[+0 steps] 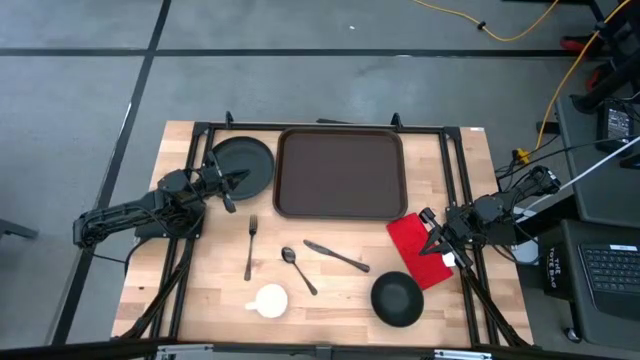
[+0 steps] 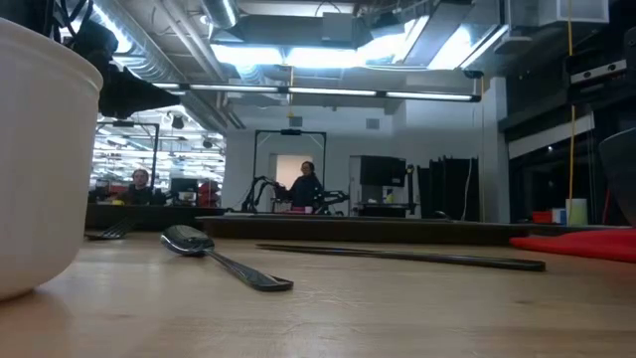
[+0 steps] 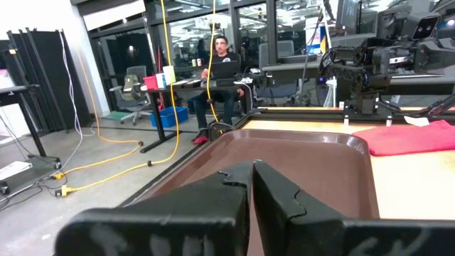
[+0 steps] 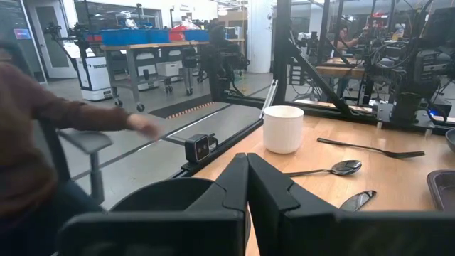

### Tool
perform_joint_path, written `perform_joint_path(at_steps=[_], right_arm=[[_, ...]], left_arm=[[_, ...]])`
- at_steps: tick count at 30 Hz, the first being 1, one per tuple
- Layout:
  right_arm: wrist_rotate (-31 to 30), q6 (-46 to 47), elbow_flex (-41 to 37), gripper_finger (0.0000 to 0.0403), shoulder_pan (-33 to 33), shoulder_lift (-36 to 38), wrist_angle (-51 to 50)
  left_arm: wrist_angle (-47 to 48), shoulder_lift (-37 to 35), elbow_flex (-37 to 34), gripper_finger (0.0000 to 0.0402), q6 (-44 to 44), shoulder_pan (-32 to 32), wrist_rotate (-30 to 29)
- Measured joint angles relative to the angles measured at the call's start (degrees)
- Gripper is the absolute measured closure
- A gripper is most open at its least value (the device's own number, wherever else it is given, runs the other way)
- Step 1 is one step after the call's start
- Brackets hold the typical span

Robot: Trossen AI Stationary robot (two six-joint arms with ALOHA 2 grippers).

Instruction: Set up tray

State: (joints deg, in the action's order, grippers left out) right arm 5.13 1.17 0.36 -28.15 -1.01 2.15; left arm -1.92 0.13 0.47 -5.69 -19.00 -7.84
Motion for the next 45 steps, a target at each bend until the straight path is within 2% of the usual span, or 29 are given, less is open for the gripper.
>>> perform_joint_path(at_steps=[8,15,24,29,37,39,43,45], right_arm=[[-1.0,-0.1,0.0,0.0391,0.0,0.0,0.1],[-13.4,1.3,0.0,0.0391,0.0,0.0,1.1],[-24.1,3.4,0.0,0.0391,0.0,0.0,2.3],[-30.2,7.6,0.0,0.0391,0.0,0.0,2.7],[-38.5,7.6,0.0,0.0391,0.0,0.0,2.9],[-39.6,7.6,0.0,0.0391,0.1,0.0,3.0],[-41.5,7.5,0.0,0.0397,0.8,-1.3,3.4],[-41.5,7.4,0.8,0.0398,1.2,-3.1,3.1]], left_arm=[[0.0,0.0,0.0,0.0391,0.0,0.0,0.0],[0.0,0.0,0.0,0.0391,0.0,0.0,0.0],[0.0,0.0,0.0,0.0391,0.0,0.0,0.0],[-1.6,0.0,0.0,0.0391,0.0,0.0,0.0],[-3.4,0.0,0.0,0.0391,-0.6,0.1,0.0],[-3.3,0.0,0.0,0.0391,-0.9,0.1,1.1],[-4.0,0.0,0.0,0.0395,-0.8,0.2,7.6],[-4.4,0.0,0.1,0.0399,0.1,0.2,8.5]])
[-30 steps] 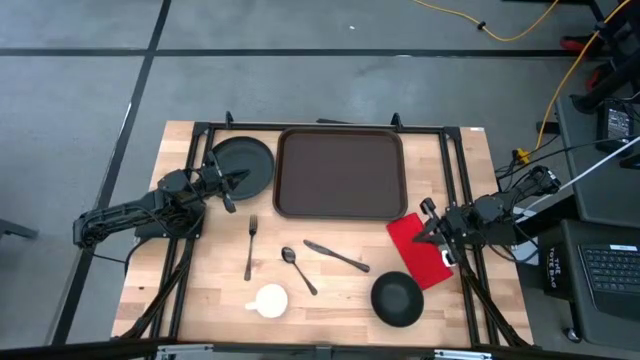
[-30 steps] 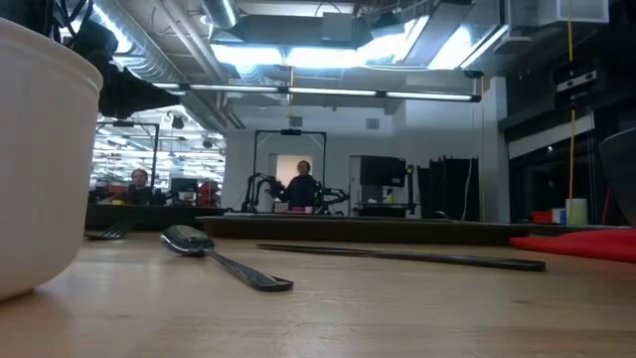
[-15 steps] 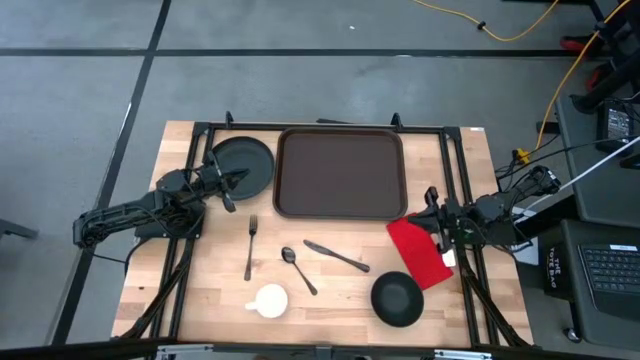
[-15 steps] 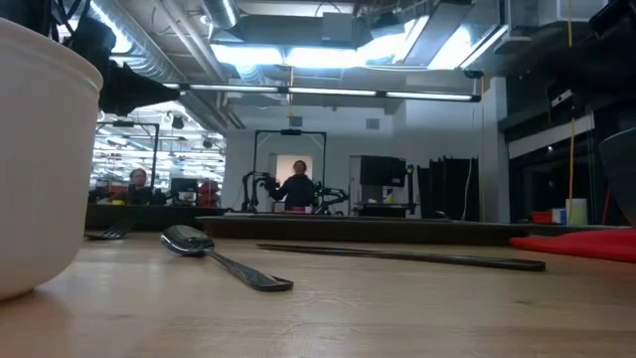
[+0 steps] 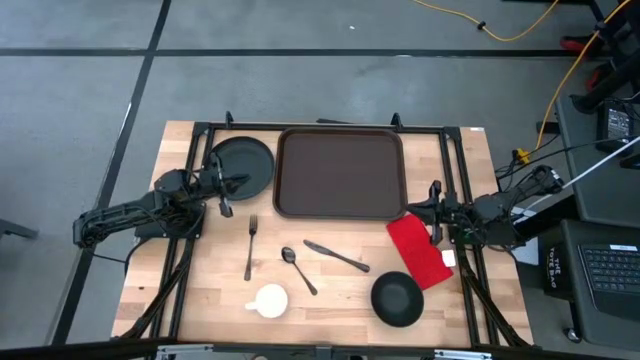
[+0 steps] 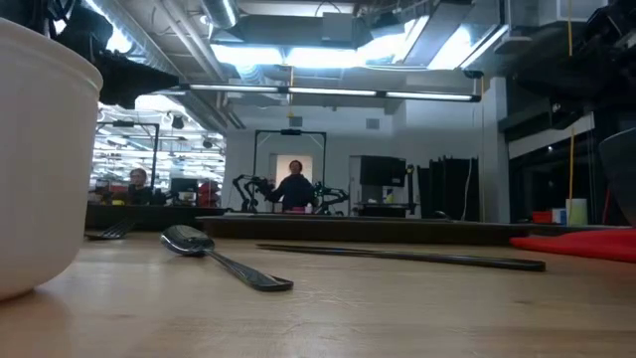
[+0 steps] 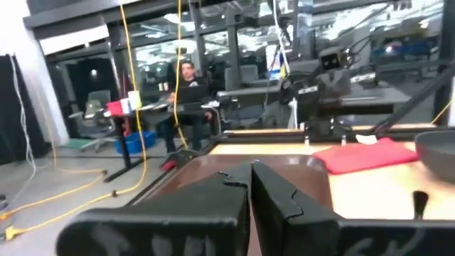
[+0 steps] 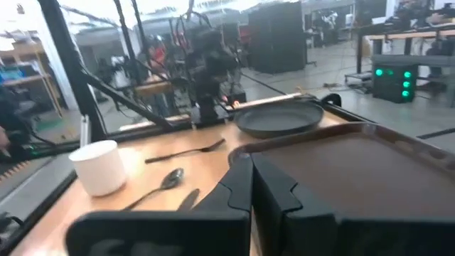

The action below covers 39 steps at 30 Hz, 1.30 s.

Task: Set up tray
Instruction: Put the white mug on the brown serving tray

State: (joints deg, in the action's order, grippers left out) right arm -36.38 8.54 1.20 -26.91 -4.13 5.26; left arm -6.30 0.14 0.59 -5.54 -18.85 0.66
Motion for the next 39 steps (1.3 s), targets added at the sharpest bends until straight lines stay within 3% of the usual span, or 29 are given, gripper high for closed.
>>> perform_joint_path(at_steps=[7,16,23,29,33,39], right_arm=[[0.4,-2.8,6.8,0.0399,1.2,-11.4,0.1],[3.2,-7.5,15.0,0.0393,2.8,-24.8,0.1],[3.6,-7.3,15.6,0.0390,3.9,-27.1,0.8],[11.9,-7.4,15.6,0.0390,4.7,-27.3,1.0],[11.6,-7.5,15.6,0.0389,5.9,-27.3,0.9],[11.6,-8.0,15.4,0.0389,7.5,-27.4,1.0]], left_arm=[[-0.2,1.6,0.3,0.0400,3.3,3.8,5.1],[-10.6,11.5,0.4,0.0400,2.4,16.4,-6.0],[-12.9,19.9,0.4,0.0400,6.3,23.8,-17.0],[-17.7,23.7,0.7,0.0400,5.7,27.2,-19.5],[-17.6,24.7,2.8,0.0400,4.9,27.9,-20.6],[-17.5,24.9,3.5,0.0398,4.8,27.9,-17.2]])
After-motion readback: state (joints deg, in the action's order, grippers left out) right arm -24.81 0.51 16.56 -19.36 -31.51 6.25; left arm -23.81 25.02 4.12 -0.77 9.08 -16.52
